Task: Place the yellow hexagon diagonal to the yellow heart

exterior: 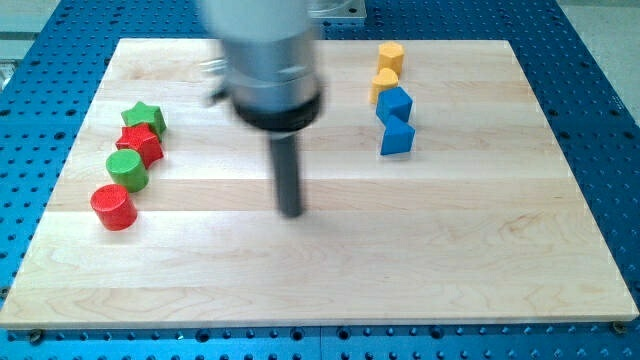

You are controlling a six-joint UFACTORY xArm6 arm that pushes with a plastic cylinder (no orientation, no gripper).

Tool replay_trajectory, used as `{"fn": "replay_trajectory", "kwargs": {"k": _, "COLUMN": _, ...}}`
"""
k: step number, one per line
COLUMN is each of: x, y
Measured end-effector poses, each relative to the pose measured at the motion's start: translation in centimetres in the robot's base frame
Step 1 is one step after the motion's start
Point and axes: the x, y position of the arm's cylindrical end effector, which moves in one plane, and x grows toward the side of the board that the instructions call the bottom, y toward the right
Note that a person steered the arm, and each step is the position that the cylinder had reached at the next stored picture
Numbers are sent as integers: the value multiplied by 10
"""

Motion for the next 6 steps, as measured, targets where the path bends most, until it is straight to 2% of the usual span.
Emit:
{"fn": "replay_trajectory", "kwargs": {"k": 2, "x": -153, "y": -14}}
{"fn": "replay_trajectory", "kwargs": {"k": 3, "x": -228, "y": -3}}
{"fn": "replay_trajectory", "kwargs": {"k": 5, "x": -236, "y": 123}}
{"fn": "replay_trajectory", "kwargs": {"k": 6, "x": -237, "y": 156}}
